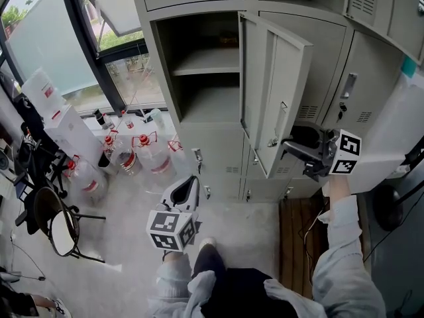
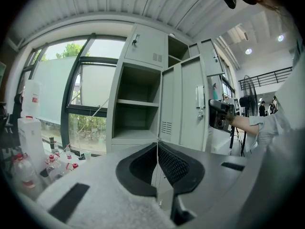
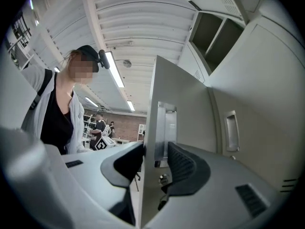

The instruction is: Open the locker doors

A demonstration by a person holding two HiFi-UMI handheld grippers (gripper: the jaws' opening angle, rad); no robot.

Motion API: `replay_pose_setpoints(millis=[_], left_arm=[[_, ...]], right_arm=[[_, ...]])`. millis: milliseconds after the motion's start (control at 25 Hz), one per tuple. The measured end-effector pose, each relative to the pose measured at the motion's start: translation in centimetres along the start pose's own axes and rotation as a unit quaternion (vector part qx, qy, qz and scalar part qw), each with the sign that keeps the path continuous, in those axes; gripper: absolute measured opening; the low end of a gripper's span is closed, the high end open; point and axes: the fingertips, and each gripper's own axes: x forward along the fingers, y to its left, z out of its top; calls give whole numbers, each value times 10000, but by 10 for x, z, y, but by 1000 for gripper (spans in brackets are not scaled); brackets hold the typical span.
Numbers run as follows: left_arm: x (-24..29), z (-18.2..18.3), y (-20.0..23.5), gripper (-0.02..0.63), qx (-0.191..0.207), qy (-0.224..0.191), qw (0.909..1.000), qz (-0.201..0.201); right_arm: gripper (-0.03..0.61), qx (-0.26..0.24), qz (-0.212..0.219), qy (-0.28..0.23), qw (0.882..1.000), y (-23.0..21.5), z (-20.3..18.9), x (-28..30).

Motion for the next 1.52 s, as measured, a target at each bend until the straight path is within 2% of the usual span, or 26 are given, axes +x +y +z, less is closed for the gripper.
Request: replay_pose_setpoints(millis=[160,280,400,520,640,840,1000,1080,1200,1360,1520], left_arm=[[-7,-4,0,12,-43,-11,10000,2],[-13,-7,-2,12,-81,-25,10000,-10],[-20,-7,-3,12,-120,-59,9999,0],[-26,-9,-5,12,-136,-80,9999,29],[-32,-12,-8,12,-139,-68,9999,41],[-47,-20,-8,12,-121,-18,9999,117],[-61,-29,-4,12,-252,2,9994,235],[-66,-34,-5,12,-340,20,9990,279],[-73,-41,-9,12,-385,79,9988,284],[-83,-47,-14,12,-406,97,9987,290],[-91,-51,-24,12,-478,88,9985,246]], right_arm=[[155,-152,-511,1,9986,-3,1,-6],[155,-473,-1147,98,9922,-3,2,-15],[155,-772,-1945,156,9777,-5,8,-26],[155,-777,-2678,142,9602,-6,13,-39],[155,-872,-3111,110,9463,5,16,-49],[154,-713,-3520,-77,9332,41,24,-50],[155,-65,-3656,-476,9295,75,22,-46],[154,82,-3729,-582,9260,92,15,-43],[153,187,-3839,-545,9216,114,-2,-35],[153,463,-3809,-482,9222,139,-28,-15],[140,553,-4009,-286,9140,155,-54,-3]])
